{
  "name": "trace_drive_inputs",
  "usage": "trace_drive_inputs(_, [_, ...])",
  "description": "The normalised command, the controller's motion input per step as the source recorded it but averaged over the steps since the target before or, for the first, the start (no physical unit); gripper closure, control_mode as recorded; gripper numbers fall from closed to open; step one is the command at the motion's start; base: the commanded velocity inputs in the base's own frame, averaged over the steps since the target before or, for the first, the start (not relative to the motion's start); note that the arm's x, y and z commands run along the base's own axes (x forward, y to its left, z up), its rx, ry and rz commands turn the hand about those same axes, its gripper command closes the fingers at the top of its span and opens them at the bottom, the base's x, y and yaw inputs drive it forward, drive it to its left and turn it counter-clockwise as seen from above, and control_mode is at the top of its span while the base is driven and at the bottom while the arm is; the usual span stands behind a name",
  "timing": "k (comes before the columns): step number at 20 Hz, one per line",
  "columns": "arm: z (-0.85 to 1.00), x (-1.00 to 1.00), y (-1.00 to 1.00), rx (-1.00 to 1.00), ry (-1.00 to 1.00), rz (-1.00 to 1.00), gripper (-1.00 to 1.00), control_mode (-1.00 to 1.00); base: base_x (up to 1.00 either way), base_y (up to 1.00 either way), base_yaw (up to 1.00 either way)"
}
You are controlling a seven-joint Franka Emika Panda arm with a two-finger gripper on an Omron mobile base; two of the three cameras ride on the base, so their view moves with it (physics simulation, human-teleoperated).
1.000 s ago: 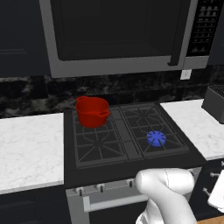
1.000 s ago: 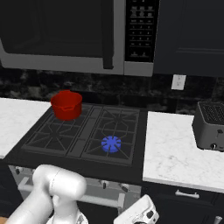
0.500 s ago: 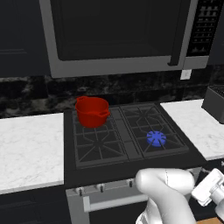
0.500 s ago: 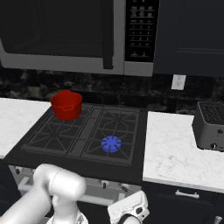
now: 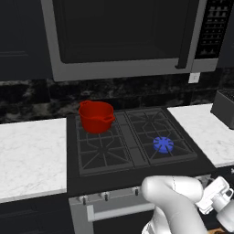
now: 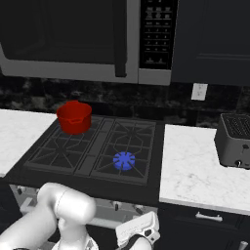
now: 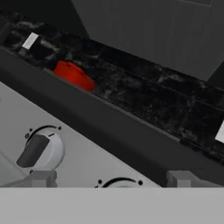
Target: Turn off the front right burner of the stove.
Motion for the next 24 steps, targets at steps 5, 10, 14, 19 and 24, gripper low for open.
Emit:
trace_drive_inputs(5, [-0.31, 0.01, -0.27, -0.02, -0.07, 0.01, -1.0, -1.0, 0.0, 0.0, 0.0])
trace_drive_inputs(10, [-0.23, 0.18, -0.29, 0.0, -0.1, 0.0, -1.0, -1.0, 0.0, 0.0, 0.0])
trace_drive_inputs(14, [-0.16, 0.28, -0.05, -0.03, -0.02, 0.0, -1.0, -1.0, 0.0, 0.0, 0.0])
trace_drive_inputs(19, [-0.34, 0.13, 0.0, -0.03, 0.0, 0.0, -1.0, -1.0, 0.0, 0.0, 0.0])
trace_drive_inputs(24, [-0.05, 0.02, 0.04, 0.0, 0.0, 0.0, -1.0, -1.0, 0.0, 0.0, 0.0])
